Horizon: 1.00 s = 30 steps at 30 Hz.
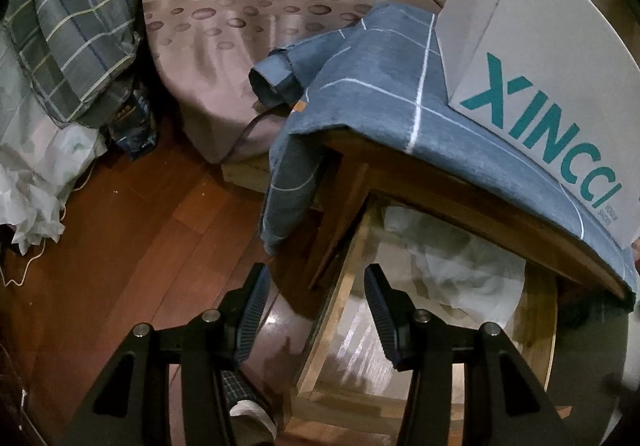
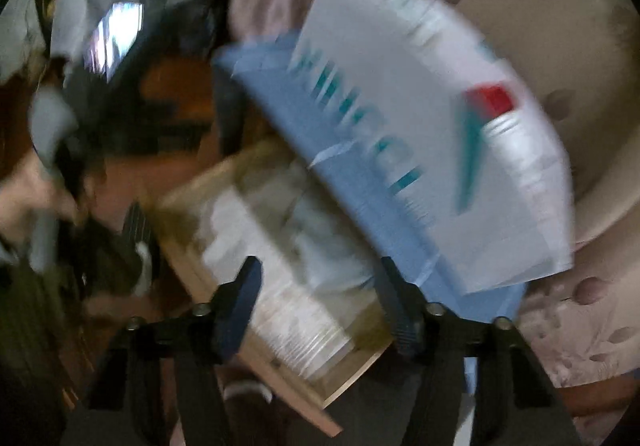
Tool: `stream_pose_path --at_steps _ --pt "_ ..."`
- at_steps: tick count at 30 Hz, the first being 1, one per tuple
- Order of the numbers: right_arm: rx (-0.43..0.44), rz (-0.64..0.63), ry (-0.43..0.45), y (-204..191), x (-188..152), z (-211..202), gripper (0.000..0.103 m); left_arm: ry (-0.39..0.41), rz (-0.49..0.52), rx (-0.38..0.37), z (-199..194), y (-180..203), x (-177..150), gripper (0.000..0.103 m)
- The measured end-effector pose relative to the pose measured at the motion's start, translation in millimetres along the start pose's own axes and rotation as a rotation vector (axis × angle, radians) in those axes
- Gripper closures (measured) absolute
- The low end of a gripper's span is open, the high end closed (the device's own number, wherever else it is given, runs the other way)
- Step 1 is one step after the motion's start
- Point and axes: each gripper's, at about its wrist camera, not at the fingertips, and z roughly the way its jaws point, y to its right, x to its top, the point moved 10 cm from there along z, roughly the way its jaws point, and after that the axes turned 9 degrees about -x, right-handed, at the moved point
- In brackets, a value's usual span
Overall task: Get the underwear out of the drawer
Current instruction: 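Move the empty right tool back down into the drawer, then grasp the long white underwear in the drawer with the right tool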
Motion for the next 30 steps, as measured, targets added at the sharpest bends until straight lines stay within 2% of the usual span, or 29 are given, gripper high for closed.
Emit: stream_pose_path --at_steps 6,13,22,26,30 --pt "-0.018 -0.134 -0.107 -38 -4 76 0.054 0.009 -0.045 -0.001 -3 -12 4 0.053" --pt "-0.135 -0.306 -0.190 -61 -8 147 0.054 0.017 -0.116 0.008 -6 -30 7 0.053" --pt "-0.390 -0.612 -0.246 -68 -23 214 0.052 -0.015 -0.129 -0.027 1 -26 5 0.053" --pt "-0.402 -0.633 -0.272 -65 -25 223 0.047 -0.023 -0.126 -0.028 3 -26 5 0.053" --pt "-0.365 -0.602 -0.290 -62 -25 228 0.045 -0.036 -0.127 -0.035 6 -23 3 0.053"
